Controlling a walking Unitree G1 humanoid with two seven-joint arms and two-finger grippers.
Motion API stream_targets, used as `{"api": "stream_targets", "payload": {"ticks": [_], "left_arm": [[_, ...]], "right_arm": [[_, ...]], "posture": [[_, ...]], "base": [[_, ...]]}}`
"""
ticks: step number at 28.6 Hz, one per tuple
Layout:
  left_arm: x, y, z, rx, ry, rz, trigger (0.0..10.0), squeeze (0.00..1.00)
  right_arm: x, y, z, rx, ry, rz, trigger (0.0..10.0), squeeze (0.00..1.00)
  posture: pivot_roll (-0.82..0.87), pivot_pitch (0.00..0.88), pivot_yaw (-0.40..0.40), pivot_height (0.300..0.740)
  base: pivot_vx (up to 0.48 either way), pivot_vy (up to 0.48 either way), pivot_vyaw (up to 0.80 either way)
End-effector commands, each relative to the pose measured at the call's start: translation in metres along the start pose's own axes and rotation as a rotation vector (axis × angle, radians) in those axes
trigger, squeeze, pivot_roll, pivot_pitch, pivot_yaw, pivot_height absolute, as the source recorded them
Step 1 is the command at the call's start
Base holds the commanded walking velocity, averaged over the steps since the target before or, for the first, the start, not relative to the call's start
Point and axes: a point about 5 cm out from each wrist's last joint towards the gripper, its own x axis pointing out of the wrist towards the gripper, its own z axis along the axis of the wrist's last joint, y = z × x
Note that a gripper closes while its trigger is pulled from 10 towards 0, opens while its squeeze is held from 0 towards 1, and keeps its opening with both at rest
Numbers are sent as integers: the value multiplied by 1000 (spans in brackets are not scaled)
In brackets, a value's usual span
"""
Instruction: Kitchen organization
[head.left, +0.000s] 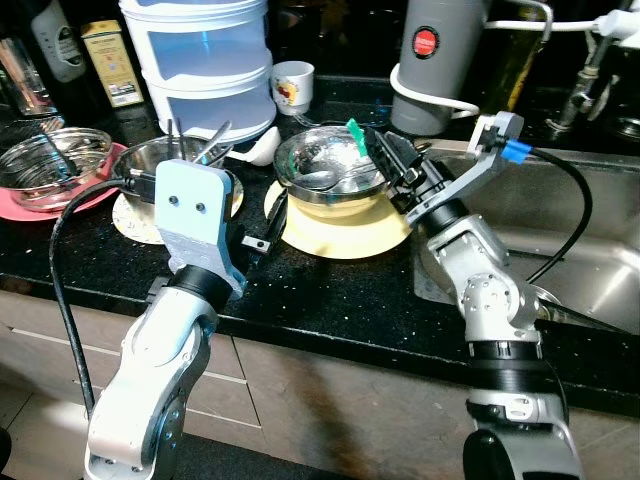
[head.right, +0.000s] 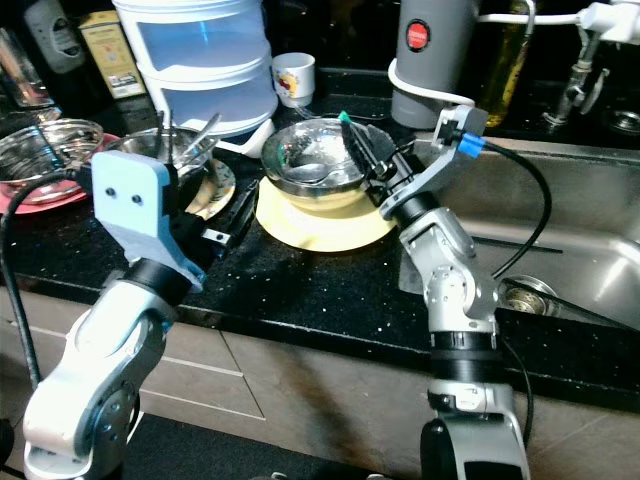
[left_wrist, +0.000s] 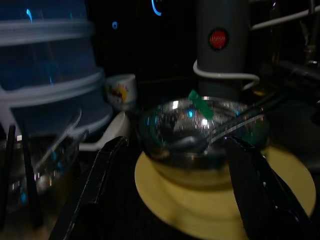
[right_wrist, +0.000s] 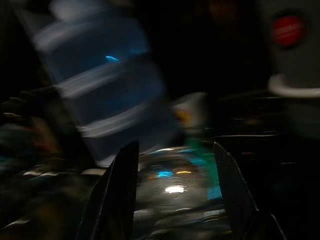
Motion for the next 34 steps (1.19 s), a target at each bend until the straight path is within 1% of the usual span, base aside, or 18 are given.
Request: {"api": "stream_targets", "payload": {"ticks": [1, 3, 5, 6, 10, 11, 12, 13, 14, 19, 20, 21, 23, 28, 29, 31, 33, 34], "left_arm": [[3, 6, -1, 11, 2, 10, 10000, 0], [5, 9, 2, 14, -13, -4, 10000, 0], [5, 9, 3, 7, -17, -20, 10000, 0], [5, 9, 3, 1, -20, -45, 10000, 0], [5, 8, 1, -34, -7, -71, 10000, 0], [2, 4, -3, -71, 28, -132, 10000, 0], [0, 1, -6, -84, 48, -169, 10000, 0], [0, 1, -6, -84, 48, -169, 10000, 0], [-4, -4, -10, -92, 81, -226, 10000, 0], [-8, -6, -13, -107, 109, -276, 10000, 0], [-10, -5, -12, -98, 112, -299, 10000, 0], [-10, -5, -12, -98, 112, -299, 10000, 0], [-10, 0, -10, -87, 111, -296, 10000, 0], [-10, 6, -8, -76, 112, -298, 10000, 0], [-10, 6, -8, -76, 112, -298, 10000, 0], [-10, 7, -6, -73, 110, -302, 10000, 0], [-10, 8, -6, -72, 112, -310, 10000, 0], [-10, 6, -6, -74, 111, -318, 10000, 0]], "right_arm": [[3, -4, 1, -59, 24, -46, 10000, 0], [6, -7, 11, -67, 4, -61, 10000, 0], [6, -8, 15, -72, -4, -71, 10000, 0], [6, -13, 19, -93, -4, -85, 10000, 0], [4, -26, 26, -153, 14, -133, 10000, 0], [0, -36, 31, -188, 59, -145, 10000, 0], [-2, -39, 34, -207, 71, -141, 10000, 0], [-2, -39, 34, -207, 71, -141, 10000, 0], [-5, -42, 39, -201, 76, -118, 10000, 0], [-10, -46, 46, -165, 72, -83, 10000, 0], [-15, -47, 53, -104, 60, -43, 10000, 0], [-15, -47, 53, -104, 60, -43, 10000, 0], [-21, -43, 57, 8, 45, 64, 10000, 0], [-31, -26, 52, -22, 80, 233, 10000, 0], [-31, -26, 52, -22, 80, 233, 10000, 0], [-36, -19, 44, -23, 128, 285, 10000, 0], [-37, -16, 34, -21, 174, 285, 10000, 0], [-36, -14, 30, -10, 177, 272, 10000, 0]], "posture": [[34, 39, -14, 740], [31, 41, -16, 740], [27, 42, -16, 740], [27, 42, -16, 740], [25, 44, -13, 740], [23, 47, -12, 740], [23, 48, -12, 740], [23, 48, -12, 740], [19, 51, -10, 740], [16, 54, -8, 740], [18, 54, -9, 740], [18, 54, -9, 740], [19, 56, -7, 740], [19, 61, -7, 740], [19, 61, -7, 740], [19, 63, -7, 740], [18, 64, -6, 740], [16, 64, -5, 740]], "base": [[0, 0, 0], [0, 0, 0], [0, 0, 0], [0, 0, 0], [0, 0, 0], [0, 0, 0], [0, 0, 0], [0, 0, 0], [0, 0, 0], [0, 0, 0], [0, 0, 0], [0, 0, 0], [0, 0, 0], [0, 0, 0], [0, 0, 0], [0, 0, 0], [0, 0, 0], [0, 0, 0]]}}
